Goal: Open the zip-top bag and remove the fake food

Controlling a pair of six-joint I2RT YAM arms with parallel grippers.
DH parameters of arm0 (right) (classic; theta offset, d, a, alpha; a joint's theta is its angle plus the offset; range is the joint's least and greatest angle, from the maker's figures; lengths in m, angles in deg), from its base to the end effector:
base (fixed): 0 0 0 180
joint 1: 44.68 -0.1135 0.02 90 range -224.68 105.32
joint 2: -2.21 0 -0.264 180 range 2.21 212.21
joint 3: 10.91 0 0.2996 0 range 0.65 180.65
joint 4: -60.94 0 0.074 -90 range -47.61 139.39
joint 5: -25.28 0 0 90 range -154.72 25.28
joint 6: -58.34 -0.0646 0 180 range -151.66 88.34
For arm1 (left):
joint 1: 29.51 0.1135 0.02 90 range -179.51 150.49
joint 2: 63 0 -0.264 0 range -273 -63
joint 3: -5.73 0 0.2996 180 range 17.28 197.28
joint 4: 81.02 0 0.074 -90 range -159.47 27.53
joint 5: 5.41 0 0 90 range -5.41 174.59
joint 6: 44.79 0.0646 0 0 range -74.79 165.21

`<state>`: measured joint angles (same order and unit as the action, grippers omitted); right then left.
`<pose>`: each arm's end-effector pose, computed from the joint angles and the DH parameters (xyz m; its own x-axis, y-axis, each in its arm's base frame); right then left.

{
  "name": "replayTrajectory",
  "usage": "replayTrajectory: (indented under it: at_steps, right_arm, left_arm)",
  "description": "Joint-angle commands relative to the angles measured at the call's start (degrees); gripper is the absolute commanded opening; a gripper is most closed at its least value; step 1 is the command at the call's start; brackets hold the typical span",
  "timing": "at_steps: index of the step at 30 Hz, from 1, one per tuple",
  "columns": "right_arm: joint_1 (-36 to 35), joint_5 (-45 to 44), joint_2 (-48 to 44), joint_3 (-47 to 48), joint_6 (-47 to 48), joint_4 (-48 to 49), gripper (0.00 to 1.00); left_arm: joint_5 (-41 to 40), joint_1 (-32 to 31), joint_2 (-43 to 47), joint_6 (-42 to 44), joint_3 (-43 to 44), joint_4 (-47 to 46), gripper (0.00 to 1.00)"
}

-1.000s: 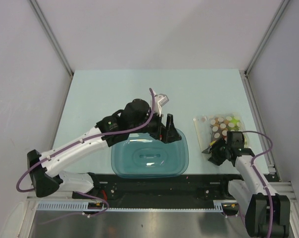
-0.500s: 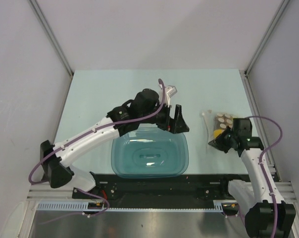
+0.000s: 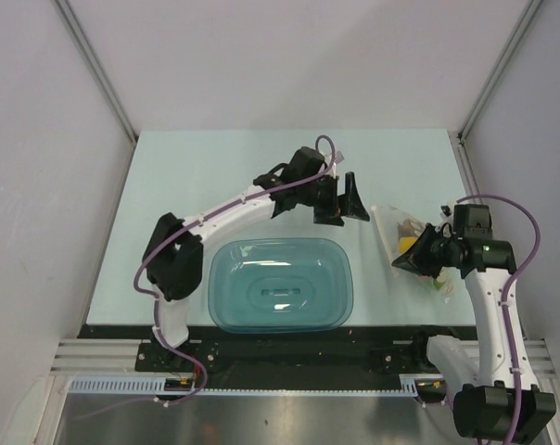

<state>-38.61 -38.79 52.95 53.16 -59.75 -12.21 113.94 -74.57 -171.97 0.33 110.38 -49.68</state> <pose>0.2127 0.0058 0.2728 -0.8165 0.5127 -0.2655 0.2958 0.7664 0.5702 0.3381 -0.3837 0.2646 -0.9256 0.0569 -0.3741 0.3459 0.5277 -0.7758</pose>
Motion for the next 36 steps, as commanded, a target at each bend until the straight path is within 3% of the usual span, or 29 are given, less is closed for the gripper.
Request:
replayTrajectory:
  at_steps: [1, 5, 11, 17, 26, 32, 35, 36]
  right_arm:
    - [0.0, 4.6, 0.1, 4.3, 3.9, -2.3, 0.0]
    - [0.2, 5.9, 0.1, 5.4, 4.8, -3.6, 0.0]
    - [0.7, 7.2, -1.0, 3.6, 4.7, -3.5, 0.0]
    - [1.0, 7.7, -1.5, 3.4, 4.8, -3.3, 0.0]
    - [0.7, 7.5, -2.9, 1.6, 5.5, -3.1, 0.0]
    - [0.8, 6.8, -3.9, 1.3, 6.0, -4.0, 0.0]
    - [0.8, 6.7, -4.0, 1.3, 6.1, -4.3, 0.0]
    - [0.8, 6.2, -3.9, 1.4, 6.2, -4.4, 0.0]
  left_arm:
    - [4.1, 0.2, -3.9, -7.0, 6.5, -3.5, 0.96]
    - [2.1, 1.1, -8.4, -6.6, 12.2, 0.7, 0.96]
    - [5.0, 2.1, -16.4, -9.8, 16.7, -0.9, 0.91]
    - [1.4, 2.1, -20.9, -9.6, 21.3, 4.0, 0.91]
    - [7.8, 2.1, -27.3, -18.4, 22.3, -9.5, 0.82]
    - [10.6, 2.1, -29.5, -22.8, 22.2, -16.8, 0.7]
    - [11.7, 2.0, -30.3, -24.5, 22.1, -18.8, 0.56]
    - [12.7, 2.0, -30.3, -24.7, 22.0, -19.2, 0.44]
